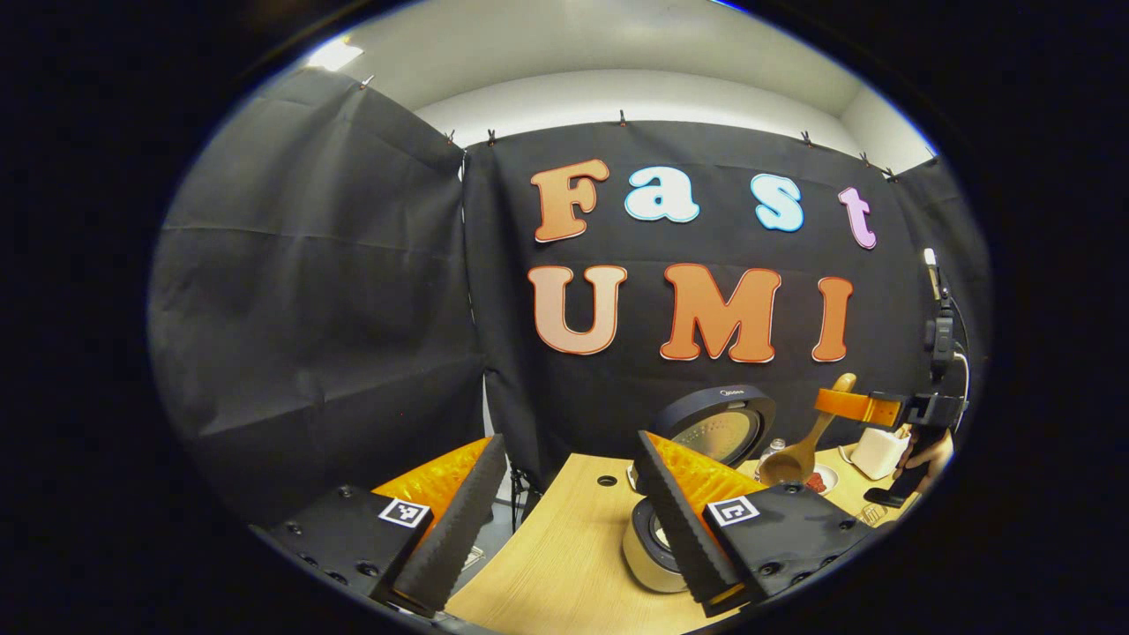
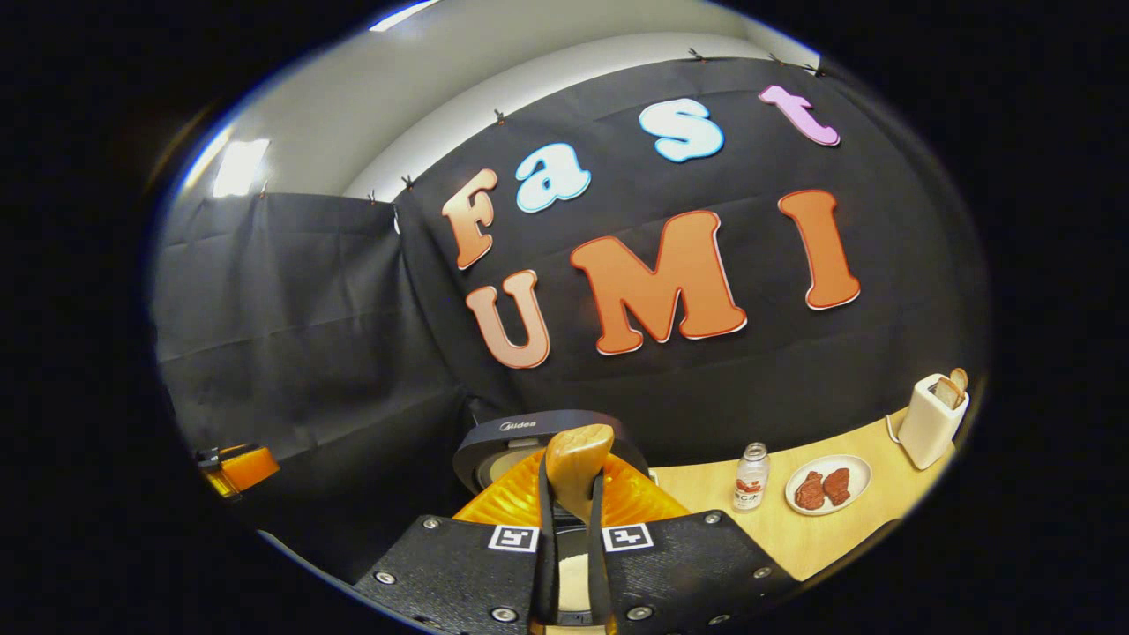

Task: Close the left gripper, press the button to open the rice cooker; take a wooden spoon from the chopstick holder with the right hand, scoop a spoonful of rice and pour it into the rice cooker, then put the wooden spoon back into the chopstick holder.

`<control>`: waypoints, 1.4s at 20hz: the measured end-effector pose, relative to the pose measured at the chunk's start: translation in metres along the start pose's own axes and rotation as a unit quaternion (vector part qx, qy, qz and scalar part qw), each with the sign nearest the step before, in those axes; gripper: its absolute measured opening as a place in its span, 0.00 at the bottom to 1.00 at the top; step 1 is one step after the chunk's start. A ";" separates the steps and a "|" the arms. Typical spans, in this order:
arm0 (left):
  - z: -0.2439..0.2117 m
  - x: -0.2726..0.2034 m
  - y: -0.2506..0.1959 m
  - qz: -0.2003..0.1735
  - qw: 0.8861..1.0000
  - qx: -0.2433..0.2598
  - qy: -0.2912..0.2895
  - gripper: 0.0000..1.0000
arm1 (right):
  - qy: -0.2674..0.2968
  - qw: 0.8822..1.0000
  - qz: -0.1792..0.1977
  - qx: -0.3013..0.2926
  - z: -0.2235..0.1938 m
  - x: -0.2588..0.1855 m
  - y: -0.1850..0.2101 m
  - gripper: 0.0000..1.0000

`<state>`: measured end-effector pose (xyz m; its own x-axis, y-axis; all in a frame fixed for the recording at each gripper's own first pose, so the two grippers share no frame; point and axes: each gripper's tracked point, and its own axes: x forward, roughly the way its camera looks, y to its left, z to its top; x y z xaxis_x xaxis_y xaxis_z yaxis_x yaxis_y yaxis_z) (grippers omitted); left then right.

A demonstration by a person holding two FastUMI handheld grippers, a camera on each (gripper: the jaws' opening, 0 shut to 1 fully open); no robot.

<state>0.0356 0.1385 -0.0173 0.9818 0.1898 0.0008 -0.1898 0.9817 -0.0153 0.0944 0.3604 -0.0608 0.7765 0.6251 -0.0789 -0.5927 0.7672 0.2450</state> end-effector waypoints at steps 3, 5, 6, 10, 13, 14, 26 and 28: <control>0.003 0.008 -0.015 -0.015 1.000 -0.006 -0.003 0.96 | -0.017 0.999 -0.036 0.005 0.019 -0.029 -0.044 0.07; 0.006 0.015 -0.026 -0.025 1.000 -0.008 -0.005 0.99 | -0.028 0.997 -0.072 0.006 0.028 -0.054 -0.083 0.12; 0.007 0.018 -0.031 -0.030 0.999 -0.007 -0.007 0.98 | -0.032 0.996 -0.089 0.008 0.030 -0.068 -0.102 0.12; 0.015 0.028 -0.054 -0.046 0.999 -0.010 -0.015 0.96 | -0.040 0.986 -0.158 0.026 0.029 -0.122 -0.176 0.12; 0.017 0.038 -0.083 -0.067 0.998 -0.015 -0.014 0.95 | -0.036 0.978 -0.205 0.032 0.013 -0.156 -0.225 0.12; 0.017 0.039 -0.089 -0.070 0.997 -0.015 -0.013 0.95 | -0.031 0.975 -0.218 0.037 0.005 -0.164 -0.238 0.12; 0.004 0.036 -0.119 -0.067 0.998 0.002 0.006 0.99 | 0.051 0.956 -0.272 0.097 -0.117 -0.161 -0.325 0.12; 0.003 0.035 -0.115 -0.058 0.998 0.008 0.009 0.99 | 0.062 0.954 -0.273 0.109 -0.131 -0.156 -0.333 0.12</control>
<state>0.0918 0.0326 -0.0125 0.9971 0.0740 -0.0162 -0.0740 0.9973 0.0001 0.1428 0.0267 -0.2566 0.9178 0.1636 -0.3618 -0.0385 0.9436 0.3290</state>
